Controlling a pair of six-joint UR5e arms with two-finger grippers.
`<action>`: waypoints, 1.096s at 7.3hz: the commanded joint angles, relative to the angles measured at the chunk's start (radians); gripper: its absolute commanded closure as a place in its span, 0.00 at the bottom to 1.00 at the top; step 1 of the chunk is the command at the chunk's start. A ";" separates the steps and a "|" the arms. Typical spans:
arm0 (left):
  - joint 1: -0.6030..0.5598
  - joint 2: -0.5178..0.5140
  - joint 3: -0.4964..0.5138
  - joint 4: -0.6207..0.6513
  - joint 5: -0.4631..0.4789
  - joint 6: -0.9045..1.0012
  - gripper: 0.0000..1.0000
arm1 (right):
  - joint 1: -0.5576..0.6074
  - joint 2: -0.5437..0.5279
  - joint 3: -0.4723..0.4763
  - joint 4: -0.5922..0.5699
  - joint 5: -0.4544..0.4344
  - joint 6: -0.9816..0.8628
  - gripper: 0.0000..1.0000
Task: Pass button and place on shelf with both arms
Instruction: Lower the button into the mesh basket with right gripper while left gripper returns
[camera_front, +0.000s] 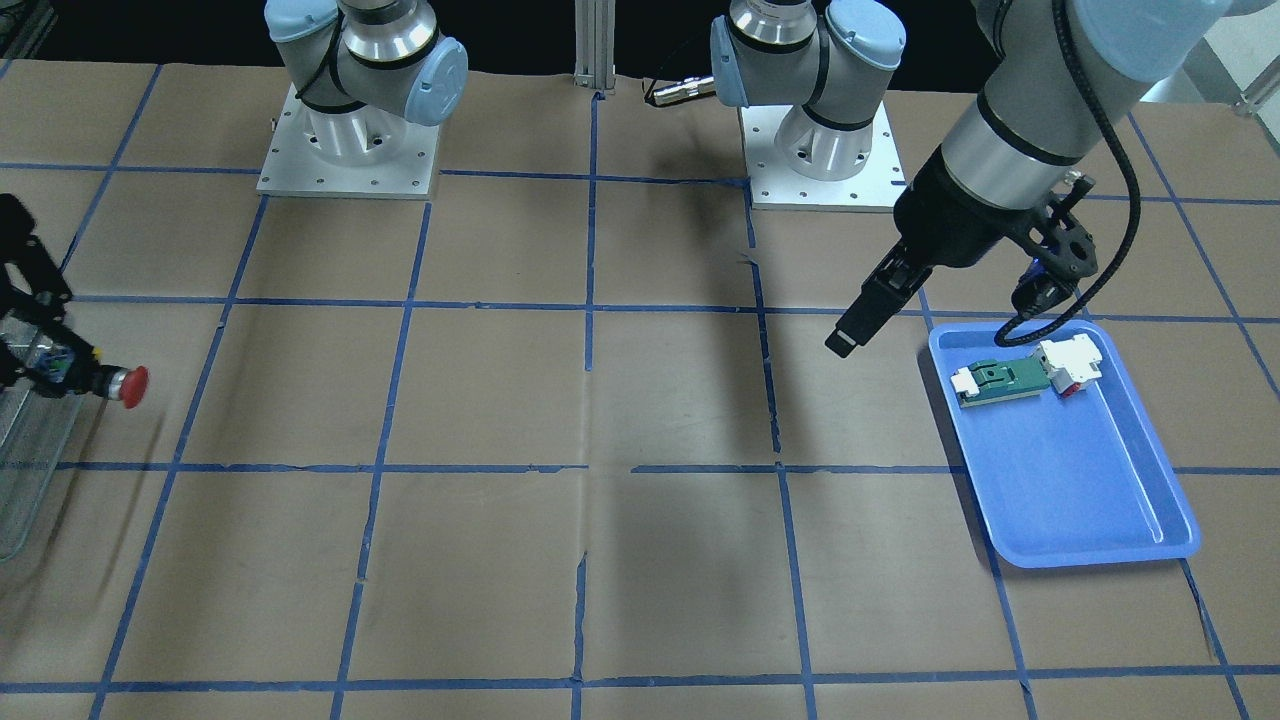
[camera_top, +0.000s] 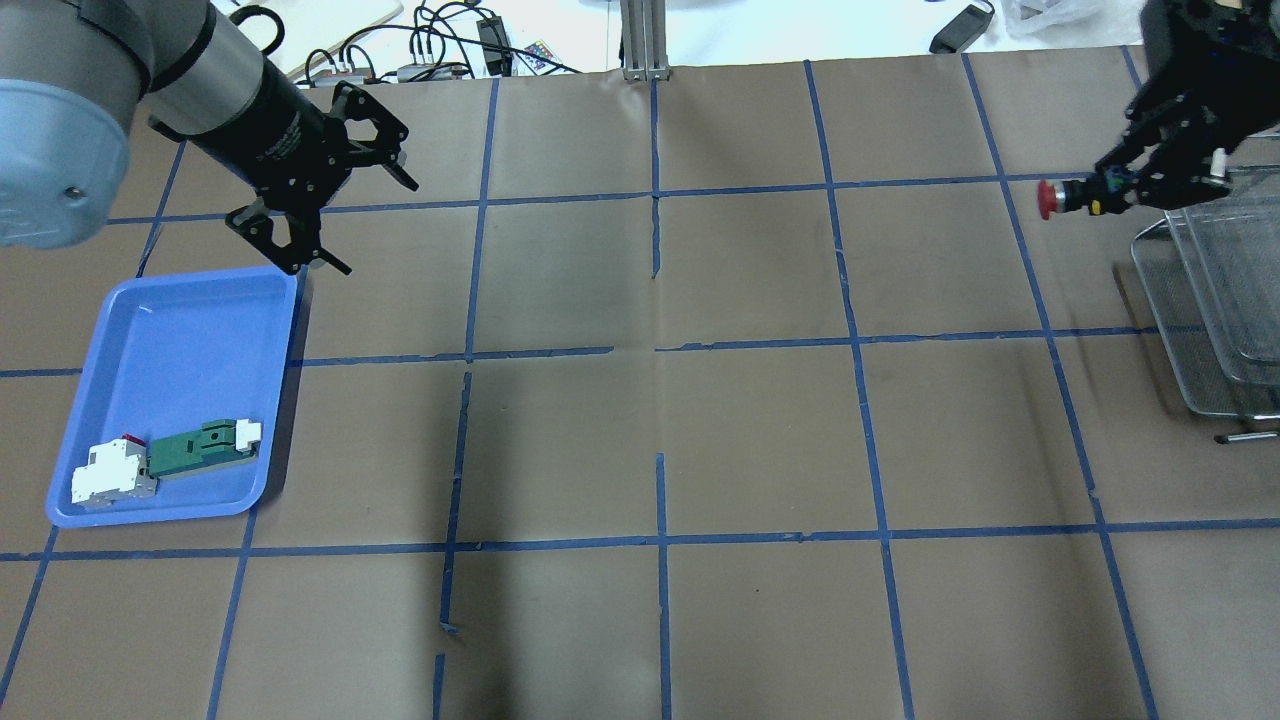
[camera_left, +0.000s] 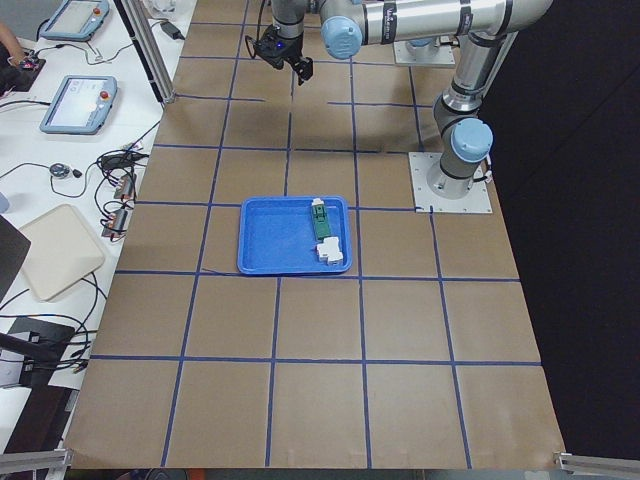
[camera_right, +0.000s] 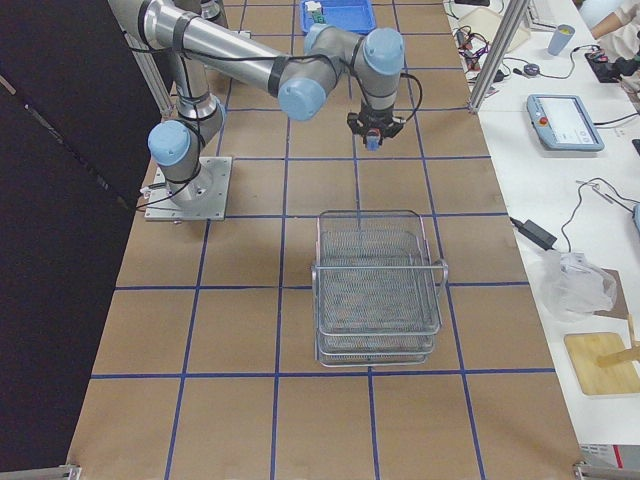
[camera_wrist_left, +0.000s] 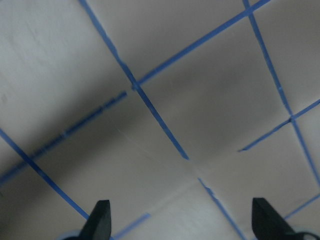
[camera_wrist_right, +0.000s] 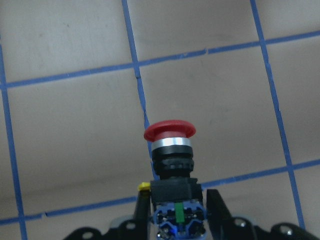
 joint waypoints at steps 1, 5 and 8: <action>0.000 0.083 -0.008 -0.043 0.038 0.509 0.00 | -0.194 0.062 -0.009 -0.059 -0.019 -0.241 0.96; -0.002 0.127 -0.046 -0.146 0.242 0.622 0.00 | -0.301 0.098 -0.008 -0.092 -0.059 -0.343 0.91; 0.000 0.168 -0.044 -0.202 0.216 0.791 0.00 | -0.297 0.084 -0.011 -0.090 -0.043 -0.322 0.00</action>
